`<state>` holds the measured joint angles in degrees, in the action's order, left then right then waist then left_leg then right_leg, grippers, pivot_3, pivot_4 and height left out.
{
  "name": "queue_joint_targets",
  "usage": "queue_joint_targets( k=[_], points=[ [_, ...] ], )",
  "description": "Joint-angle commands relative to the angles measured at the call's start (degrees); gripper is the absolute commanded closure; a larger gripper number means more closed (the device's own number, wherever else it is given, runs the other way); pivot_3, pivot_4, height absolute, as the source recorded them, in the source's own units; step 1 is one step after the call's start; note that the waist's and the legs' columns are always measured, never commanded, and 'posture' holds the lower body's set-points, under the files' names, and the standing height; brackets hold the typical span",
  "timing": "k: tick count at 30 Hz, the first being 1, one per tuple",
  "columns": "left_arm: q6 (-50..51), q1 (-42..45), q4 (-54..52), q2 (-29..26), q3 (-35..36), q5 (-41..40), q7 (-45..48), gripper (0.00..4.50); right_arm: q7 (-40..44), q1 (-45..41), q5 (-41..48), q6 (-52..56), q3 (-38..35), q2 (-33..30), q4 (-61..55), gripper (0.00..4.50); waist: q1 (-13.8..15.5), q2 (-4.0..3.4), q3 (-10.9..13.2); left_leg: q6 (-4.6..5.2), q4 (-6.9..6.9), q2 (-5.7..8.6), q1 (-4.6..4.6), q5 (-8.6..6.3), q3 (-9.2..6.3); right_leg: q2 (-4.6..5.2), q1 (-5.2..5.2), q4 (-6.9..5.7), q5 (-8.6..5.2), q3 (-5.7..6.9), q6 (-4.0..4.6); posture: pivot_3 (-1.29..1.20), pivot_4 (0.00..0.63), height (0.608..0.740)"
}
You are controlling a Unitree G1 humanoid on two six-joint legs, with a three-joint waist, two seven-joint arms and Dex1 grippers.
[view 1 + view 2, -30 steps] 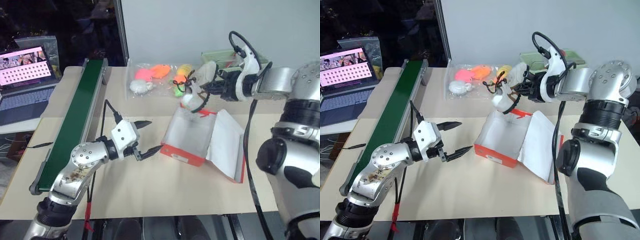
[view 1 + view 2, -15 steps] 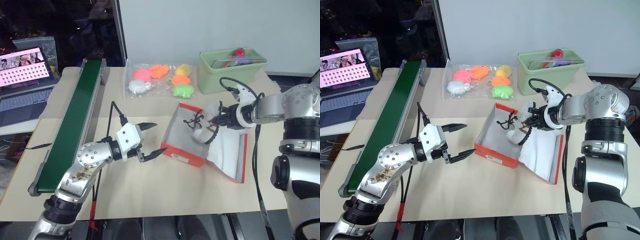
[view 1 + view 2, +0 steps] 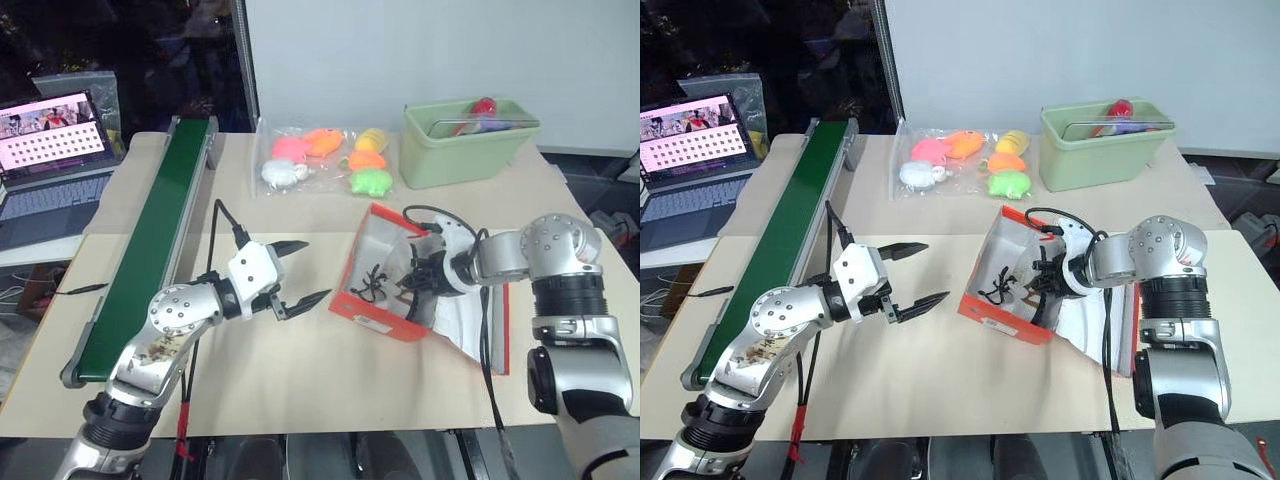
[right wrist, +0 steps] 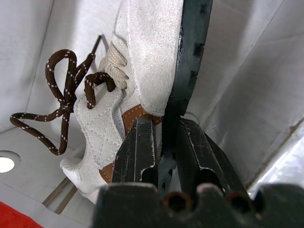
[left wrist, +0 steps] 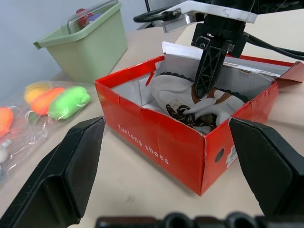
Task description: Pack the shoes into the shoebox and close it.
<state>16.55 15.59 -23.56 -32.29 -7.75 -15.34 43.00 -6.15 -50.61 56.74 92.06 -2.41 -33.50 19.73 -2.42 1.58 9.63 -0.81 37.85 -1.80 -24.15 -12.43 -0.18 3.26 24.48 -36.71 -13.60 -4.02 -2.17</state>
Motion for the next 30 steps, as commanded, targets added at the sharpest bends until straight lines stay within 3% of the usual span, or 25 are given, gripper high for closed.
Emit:
queue_joint_targets(
  k=[1,2,4,7,13,17,25,30],
  points=[
    [-0.03,0.23,-2.18,-0.14,1.29,0.22,-0.74,0.04,1.85,-1.32,-0.75,0.44,0.12,-0.50,-2.38,4.24,-0.07,0.00,0.00,0.00,0.00,0.00,0.00,0.00,0.00,0.00,0.00,0.01,0.00,0.00,0.00,0.00,0.150,0.729],
    [-0.02,0.27,-2.18,-0.14,1.30,0.22,-0.81,0.04,2.00,-1.66,-1.19,0.44,-0.07,-0.27,-2.46,4.24,-0.08,0.00,0.00,0.00,0.00,0.00,-0.01,0.00,0.00,0.00,0.00,0.01,0.00,0.00,0.00,0.00,0.150,0.729],
    [-0.14,0.44,-1.84,-0.14,1.35,0.25,-0.84,0.00,2.49,-2.43,-3.13,0.44,-0.34,0.25,-3.09,3.28,-0.07,0.00,0.00,0.00,0.00,0.00,-0.01,0.00,0.00,0.00,0.00,0.01,0.00,0.00,0.00,0.00,0.150,0.729],
    [-0.35,0.58,-1.46,-0.15,1.38,0.37,-0.88,0.00,3.36,-3.29,-5.60,0.44,-1.09,0.90,-3.64,2.44,-0.06,0.00,0.00,0.00,0.01,0.00,0.00,0.00,0.00,0.00,0.00,-0.01,0.00,0.00,0.00,0.00,0.150,0.729],
    [-0.86,0.51,0.10,0.29,1.93,1.40,-2.11,0.00,5.32,-4.43,-10.85,-0.42,-1.30,2.19,-8.28,0.26,0.09,0.00,0.00,0.00,0.01,0.00,-0.01,0.00,-0.01,0.00,0.00,0.00,0.00,0.01,0.00,0.00,0.150,0.729],
    [-0.73,1.02,2.63,1.45,4.37,2.11,-5.36,0.00,5.96,-5.01,-14.62,-3.45,-1.17,3.14,-14.07,0.26,0.02,0.00,0.00,0.00,0.01,0.00,0.00,0.00,-0.01,0.01,0.01,-0.03,0.00,0.00,0.00,0.00,0.150,0.729],
    [6.05,7.40,8.25,12.49,19.58,9.54,-36.24,0.00,12.20,0.38,-27.05,-29.62,8.32,2.43,-33.70,0.26,-0.07,0.01,-0.01,0.00,0.04,-0.01,-0.01,0.00,-0.05,0.00,0.03,-0.05,0.01,0.03,-0.01,0.00,0.150,0.729],
    [12.27,4.99,4.19,15.22,22.43,12.09,-43.32,0.00,20.77,5.79,-21.97,-38.58,4.90,9.58,-40.40,0.26,-0.01,0.05,-0.03,0.00,0.04,0.02,-0.06,-0.01,-0.10,0.06,0.03,-0.19,0.06,0.05,-0.07,0.00,0.150,0.729]
  ],
)
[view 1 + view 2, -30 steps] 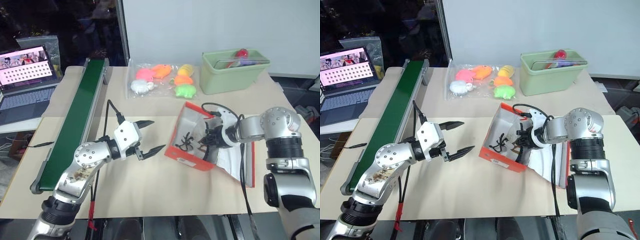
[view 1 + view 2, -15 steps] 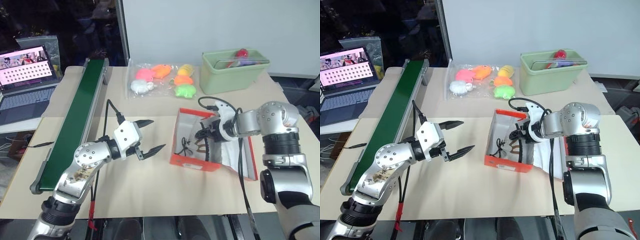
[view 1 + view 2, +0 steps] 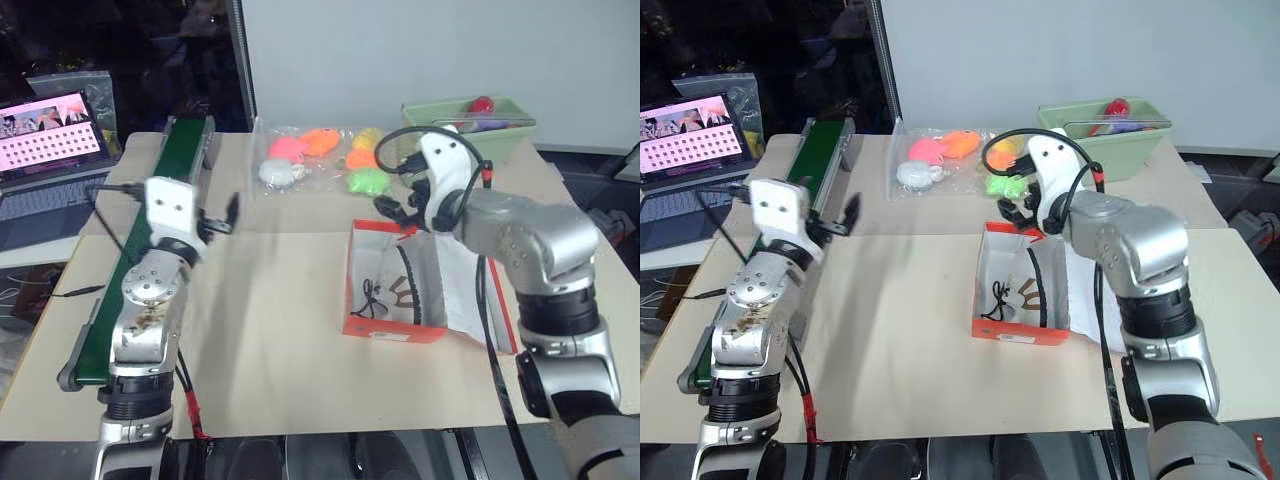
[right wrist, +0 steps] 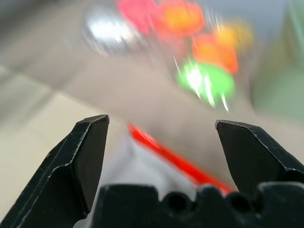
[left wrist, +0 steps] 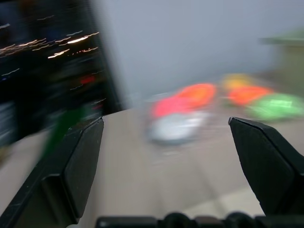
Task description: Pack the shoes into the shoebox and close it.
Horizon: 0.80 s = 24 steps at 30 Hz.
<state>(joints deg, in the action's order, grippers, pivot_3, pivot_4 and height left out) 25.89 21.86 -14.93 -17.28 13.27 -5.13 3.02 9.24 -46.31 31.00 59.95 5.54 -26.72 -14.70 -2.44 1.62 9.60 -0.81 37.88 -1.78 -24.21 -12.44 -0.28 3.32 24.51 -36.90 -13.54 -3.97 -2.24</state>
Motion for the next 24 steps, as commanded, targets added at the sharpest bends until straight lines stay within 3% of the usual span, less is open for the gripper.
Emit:
queue_joint_targets(
  k=[1,8,24],
  points=[
    [4.39,-2.76,-5.37,-0.11,1.50,2.40,-3.53,0.00,8.84,3.19,7.49,-6.91,-4.53,3.92,-8.05,0.26,0.02,0.00,0.00,0.00,0.00,0.00,0.01,0.00,0.00,0.00,0.00,-0.11,0.00,0.00,0.00,0.00,0.150,0.729],
    [8.10,-6.78,-5.30,-3.38,4.79,1.44,-1.80,0.00,23.91,11.98,15.84,-9.67,-5.44,3.97,-10.09,0.26,0.36,0.16,-0.06,-0.01,0.02,0.02,0.15,0.00,-0.17,0.02,-0.23,-0.02,0.00,0.16,0.01,0.00,0.150,0.729],
    [11.76,-7.40,-5.82,-3.77,5.54,-0.48,-0.13,0.00,31.44,16.76,4.46,-18.08,4.87,2.27,-8.91,0.26,0.08,0.17,-0.06,-0.04,0.04,0.01,0.38,0.02,-0.07,-0.01,-0.27,0.02,-0.01,0.05,0.02,0.00,0.150,0.729]
  ],
)
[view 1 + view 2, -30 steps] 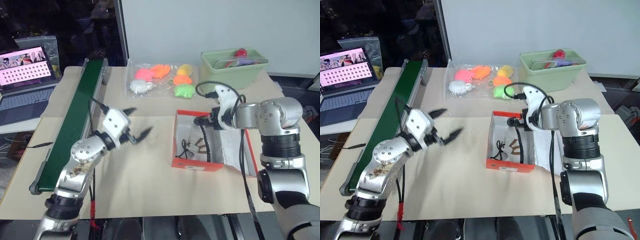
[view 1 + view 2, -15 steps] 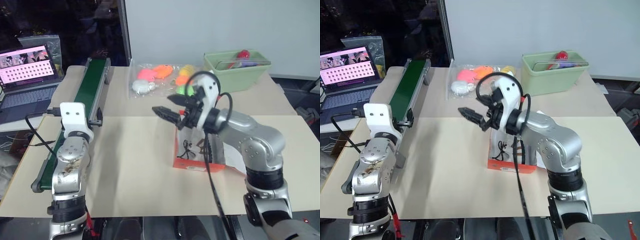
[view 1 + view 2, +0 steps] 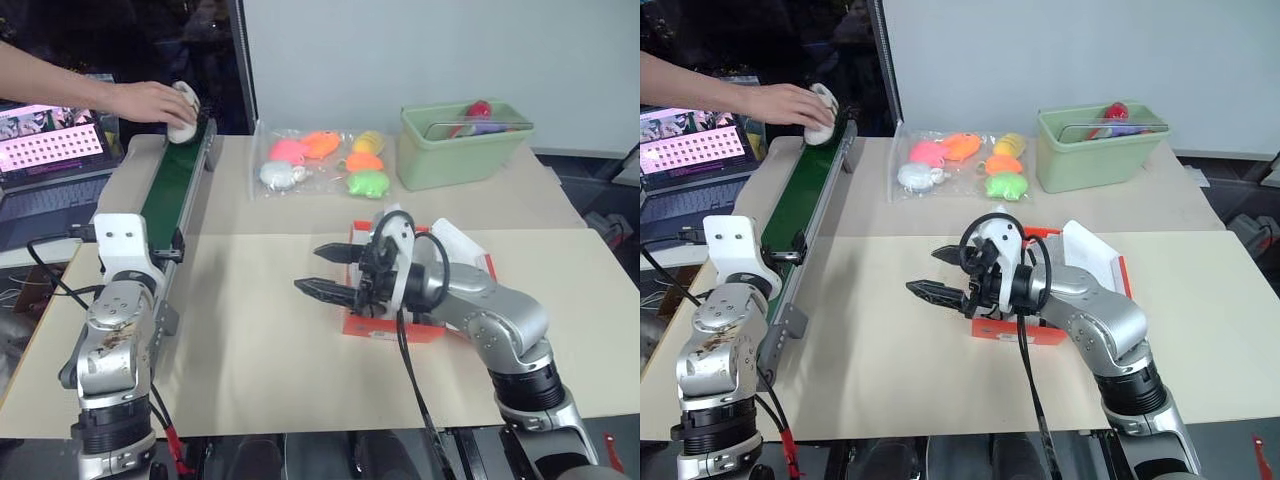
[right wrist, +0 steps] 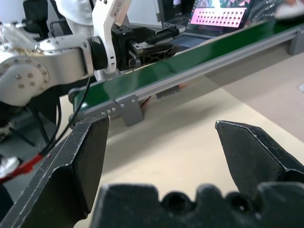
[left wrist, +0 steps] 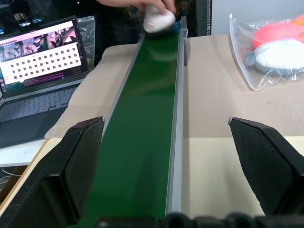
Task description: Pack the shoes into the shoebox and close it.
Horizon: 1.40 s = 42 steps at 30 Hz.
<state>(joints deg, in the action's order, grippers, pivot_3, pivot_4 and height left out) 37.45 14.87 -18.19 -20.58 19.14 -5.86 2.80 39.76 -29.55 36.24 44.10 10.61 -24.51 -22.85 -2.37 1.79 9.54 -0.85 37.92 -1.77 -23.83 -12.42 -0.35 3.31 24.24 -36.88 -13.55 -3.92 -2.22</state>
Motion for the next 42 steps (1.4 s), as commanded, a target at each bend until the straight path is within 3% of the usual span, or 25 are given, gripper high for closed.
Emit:
queue_joint_targets(
  k=[1,9,16,20,33,37,42],
  points=[
    [0.51,-0.82,-2.66,-0.60,-0.51,0.31,0.30,0.00,0.89,0.17,-0.72,-2.15,-0.29,0.30,-0.89,0.26,0.02,0.00,0.00,0.00,0.00,0.00,0.00,0.00,0.00,0.00,0.00,0.00,0.00,0.00,0.00,0.00,0.150,0.729],
    [1.65,-2.61,-1.67,-1.78,0.34,-0.18,1.79,0.00,-1.25,1.02,-0.39,-0.36,-2.10,2.46,0.72,0.13,-0.02,0.00,0.00,-0.01,0.00,0.00,0.00,0.00,0.00,0.01,0.01,-0.04,0.00,0.00,0.01,0.00,0.150,0.729],
    [0.45,-2.74,0.79,-2.96,1.06,-0.29,3.03,0.00,-1.07,3.12,-3.87,-2.83,-0.90,1.82,2.17,0.13,0.04,0.01,0.00,-0.01,0.00,0.01,0.02,0.00,0.00,0.02,0.00,-0.02,0.00,-0.01,0.00,0.00,0.150,0.729],
    [1.73,-3.25,1.25,-3.41,0.49,-0.09,3.66,0.00,-3.11,2.89,-10.36,-6.58,0.84,1.57,4.07,0.13,-0.05,0.01,0.00,-0.02,0.00,0.01,0.04,0.00,0.01,0.02,0.00,-0.06,0.00,-0.01,0.00,0.00,0.150,0.729],
    [1.24,-2.93,2.26,-3.77,0.13,-0.02,4.02,0.00,-2.80,2.78,-13.38,-7.04,1.13,3.71,5.03,0.13,-0.04,0.01,0.00,-0.02,0.00,0.00,0.04,0.00,0.02,0.02,0.01,-0.07,0.00,-0.02,0.01,0.00,0.150,0.729],
    [4.60,-0.50,2.23,-3.75,2.10,-2.02,3.79,0.00,-2.91,2.97,-13.57,-6.68,0.96,3.85,4.75,0.13,-0.02,0.01,0.00,-0.02,0.00,0.01,0.04,0.00,0.01,0.02,0.01,-0.07,0.00,-0.02,0.01,0.00,0.150,0.729],
    [12.04,4.29,1.08,-8.89,1.98,-3.61,6.50,0.00,-3.35,3.32,-13.48,-6.27,0.66,4.04,4.44,0.13,-0.04,0.02,0.01,-0.02,0.00,0.01,0.04,0.00,0.01,0.01,0.01,-0.09,0.00,-0.02,0.00,0.00,0.150,0.729]
  ],
)
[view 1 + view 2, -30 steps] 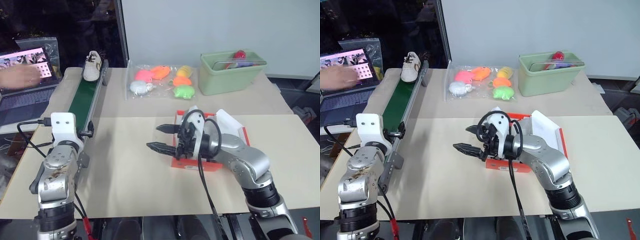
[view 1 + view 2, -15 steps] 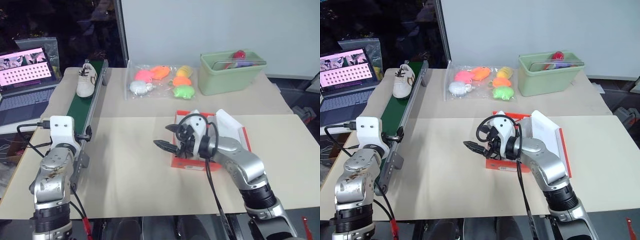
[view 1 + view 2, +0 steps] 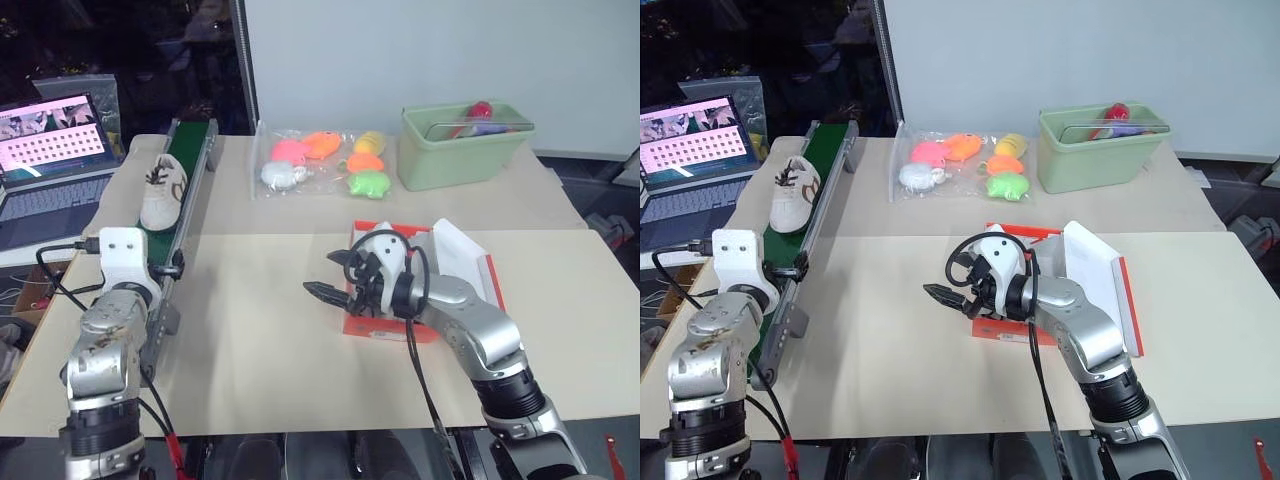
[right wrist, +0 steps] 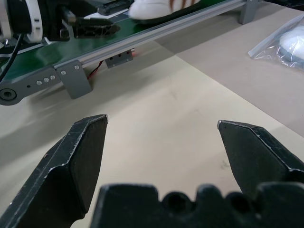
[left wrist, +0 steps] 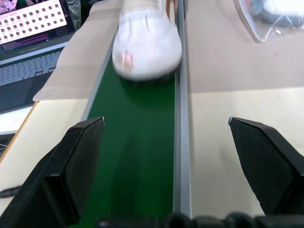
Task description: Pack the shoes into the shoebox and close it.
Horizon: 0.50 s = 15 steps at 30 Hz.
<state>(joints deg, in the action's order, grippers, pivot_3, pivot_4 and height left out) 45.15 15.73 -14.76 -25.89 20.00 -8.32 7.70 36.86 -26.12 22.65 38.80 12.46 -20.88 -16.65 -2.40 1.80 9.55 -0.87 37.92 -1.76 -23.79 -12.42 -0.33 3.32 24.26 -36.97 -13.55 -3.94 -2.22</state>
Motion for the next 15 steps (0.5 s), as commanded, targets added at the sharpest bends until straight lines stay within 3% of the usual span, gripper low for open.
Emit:
queue_joint_targets(
  k=[1,7,15],
  points=[
    [5.88,4.97,-2.21,-4.79,1.39,-1.69,2.05,0.00,-0.54,0.05,0.14,-0.91,-1.18,0.45,-1.88,0.13,-0.03,0.02,0.01,0.00,0.00,0.00,0.00,0.00,0.00,-0.01,0.00,0.00,0.00,0.00,0.00,0.00,0.150,0.729],
    [10.56,6.34,-0.83,-6.63,1.91,-2.71,2.64,0.00,-1.29,0.39,0.48,-0.62,-1.55,0.70,-2.38,0.13,-0.19,0.02,0.01,0.00,0.00,-0.01,0.00,0.00,0.01,0.00,0.00,0.01,0.00,0.00,0.00,0.00,0.150,0.729],
    [18.12,2.12,3.50,-3.13,2.23,-4.04,1.87,0.00,-2.09,0.11,1.14,0.40,-2.57,0.93,-2.99,0.13,0.03,0.01,0.01,0.00,0.00,0.00,0.01,0.00,0.01,0.01,0.01,-0.03,0.00,0.00,0.00,0.00,0.150,0.729]
  ],
)
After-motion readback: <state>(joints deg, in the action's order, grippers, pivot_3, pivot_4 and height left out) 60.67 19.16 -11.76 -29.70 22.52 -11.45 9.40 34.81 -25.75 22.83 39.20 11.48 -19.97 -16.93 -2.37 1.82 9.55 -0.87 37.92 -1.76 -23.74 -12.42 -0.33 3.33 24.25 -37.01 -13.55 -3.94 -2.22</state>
